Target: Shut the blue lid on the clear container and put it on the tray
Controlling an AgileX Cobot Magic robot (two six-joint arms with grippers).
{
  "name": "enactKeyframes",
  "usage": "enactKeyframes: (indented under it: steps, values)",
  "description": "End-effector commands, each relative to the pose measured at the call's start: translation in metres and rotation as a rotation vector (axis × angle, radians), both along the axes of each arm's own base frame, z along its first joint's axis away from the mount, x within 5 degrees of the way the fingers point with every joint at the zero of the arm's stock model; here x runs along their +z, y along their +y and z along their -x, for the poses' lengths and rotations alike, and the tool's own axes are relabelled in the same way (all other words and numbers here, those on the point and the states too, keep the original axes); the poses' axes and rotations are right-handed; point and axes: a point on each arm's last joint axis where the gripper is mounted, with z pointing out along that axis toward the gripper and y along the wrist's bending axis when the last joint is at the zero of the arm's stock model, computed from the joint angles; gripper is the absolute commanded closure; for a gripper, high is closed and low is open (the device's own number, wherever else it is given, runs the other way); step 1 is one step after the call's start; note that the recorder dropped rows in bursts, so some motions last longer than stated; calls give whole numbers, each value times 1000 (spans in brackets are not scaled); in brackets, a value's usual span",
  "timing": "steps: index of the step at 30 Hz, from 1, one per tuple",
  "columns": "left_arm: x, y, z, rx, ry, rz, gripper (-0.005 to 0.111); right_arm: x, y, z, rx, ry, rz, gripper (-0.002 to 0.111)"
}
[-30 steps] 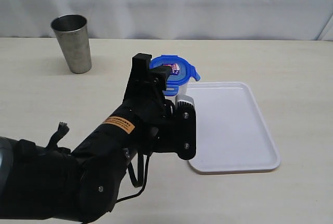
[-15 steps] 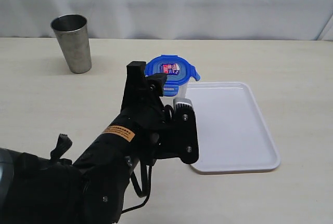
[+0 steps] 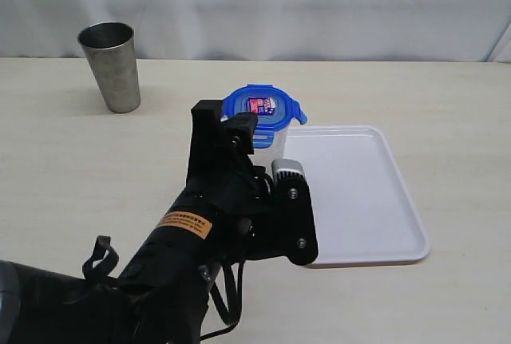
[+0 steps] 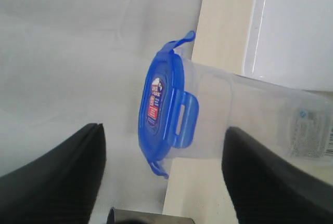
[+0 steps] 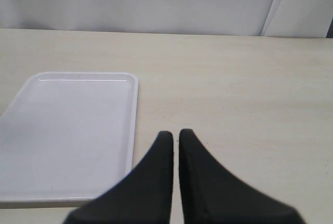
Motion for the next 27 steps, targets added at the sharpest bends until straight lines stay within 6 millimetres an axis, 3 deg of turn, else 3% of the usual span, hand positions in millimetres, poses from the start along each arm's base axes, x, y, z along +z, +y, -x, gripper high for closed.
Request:
enactKeyframes:
  steps: [1, 10, 18, 20, 27]
  values:
    - [1, 1, 6, 28, 5, 18, 45, 0, 0, 0, 2, -5, 0, 104]
    - [11, 7, 9, 85, -2, 52, 45, 0, 0, 0, 2, -5, 0, 104]
    - [70, 26, 13, 42, 16, 291, 45, 0, 0, 0, 2, -5, 0, 104]
    - [78, 34, 7, 37, 56, 334, 45, 0, 0, 0, 2, -5, 0, 104]
    - [90, 82, -51, 51, 322, 676, 45, 0, 0, 0, 2, -5, 0, 104]
